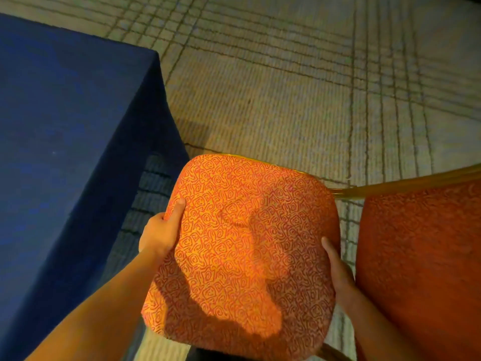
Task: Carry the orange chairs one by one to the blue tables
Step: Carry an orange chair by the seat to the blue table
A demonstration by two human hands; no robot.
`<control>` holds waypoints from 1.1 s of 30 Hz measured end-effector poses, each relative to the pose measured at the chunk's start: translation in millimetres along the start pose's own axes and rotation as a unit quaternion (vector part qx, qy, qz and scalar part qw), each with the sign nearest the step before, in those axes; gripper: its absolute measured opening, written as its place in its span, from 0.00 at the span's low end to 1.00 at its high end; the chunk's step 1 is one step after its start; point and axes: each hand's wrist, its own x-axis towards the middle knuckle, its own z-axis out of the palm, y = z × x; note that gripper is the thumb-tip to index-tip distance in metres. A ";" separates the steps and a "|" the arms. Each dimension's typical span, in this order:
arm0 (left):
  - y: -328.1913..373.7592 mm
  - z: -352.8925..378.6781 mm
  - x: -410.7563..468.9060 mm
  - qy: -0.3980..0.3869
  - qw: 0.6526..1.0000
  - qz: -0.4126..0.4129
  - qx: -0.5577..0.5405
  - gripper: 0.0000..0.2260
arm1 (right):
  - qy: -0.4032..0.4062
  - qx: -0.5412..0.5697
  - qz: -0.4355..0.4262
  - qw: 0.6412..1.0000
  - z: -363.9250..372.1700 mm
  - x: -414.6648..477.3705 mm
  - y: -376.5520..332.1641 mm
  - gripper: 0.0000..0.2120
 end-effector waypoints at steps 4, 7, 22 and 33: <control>-22.1 29.1 39.2 0.008 1.000 -0.007 0.001 0.35 | 0.005 -0.006 0.008 1.000 12.0 33.8 21.6 0.43; -37.2 48.9 64.3 0.018 1.000 -0.007 -0.005 0.38 | 0.012 0.010 0.017 1.000 18.4 59.1 37.8 0.35; -112.9 151.9 163.5 0.022 0.999 -0.019 0.042 0.28 | -0.008 -0.007 0.052 0.999 21.7 182.7 124.1 0.41; -133.1 173.9 179.0 0.027 0.999 -0.018 0.033 0.27 | 0.056 0.001 0.070 0.996 27.7 201.6 141.7 0.16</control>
